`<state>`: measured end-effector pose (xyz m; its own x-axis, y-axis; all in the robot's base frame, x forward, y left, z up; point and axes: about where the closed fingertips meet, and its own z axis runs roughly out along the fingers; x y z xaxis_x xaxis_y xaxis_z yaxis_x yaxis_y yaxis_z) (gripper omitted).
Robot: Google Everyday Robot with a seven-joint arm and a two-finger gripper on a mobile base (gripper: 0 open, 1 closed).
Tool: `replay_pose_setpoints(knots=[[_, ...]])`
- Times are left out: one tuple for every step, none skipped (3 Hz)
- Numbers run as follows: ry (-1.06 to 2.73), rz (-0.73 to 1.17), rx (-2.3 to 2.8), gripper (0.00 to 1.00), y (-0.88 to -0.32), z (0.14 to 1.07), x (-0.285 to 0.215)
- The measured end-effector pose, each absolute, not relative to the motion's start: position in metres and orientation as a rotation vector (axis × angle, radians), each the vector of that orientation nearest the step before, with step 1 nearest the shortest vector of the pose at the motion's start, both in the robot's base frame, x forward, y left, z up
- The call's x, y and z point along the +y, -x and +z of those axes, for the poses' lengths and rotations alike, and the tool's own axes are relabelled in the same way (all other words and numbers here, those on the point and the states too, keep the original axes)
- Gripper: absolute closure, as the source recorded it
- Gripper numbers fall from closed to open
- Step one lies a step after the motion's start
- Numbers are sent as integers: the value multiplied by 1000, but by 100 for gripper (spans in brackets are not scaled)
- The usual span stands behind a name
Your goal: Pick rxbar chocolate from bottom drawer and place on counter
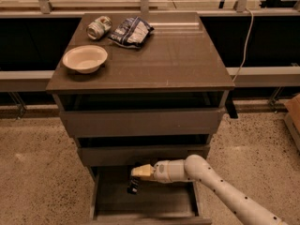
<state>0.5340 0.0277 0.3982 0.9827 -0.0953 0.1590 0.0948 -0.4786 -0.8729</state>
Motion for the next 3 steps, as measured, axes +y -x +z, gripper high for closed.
replay_pose_setpoints(knots=[[2029, -323, -234, 100, -518, 465, 21], [2031, -401, -388, 100, -512, 532, 19], [2045, -466, -436, 100, -520, 605, 12]])
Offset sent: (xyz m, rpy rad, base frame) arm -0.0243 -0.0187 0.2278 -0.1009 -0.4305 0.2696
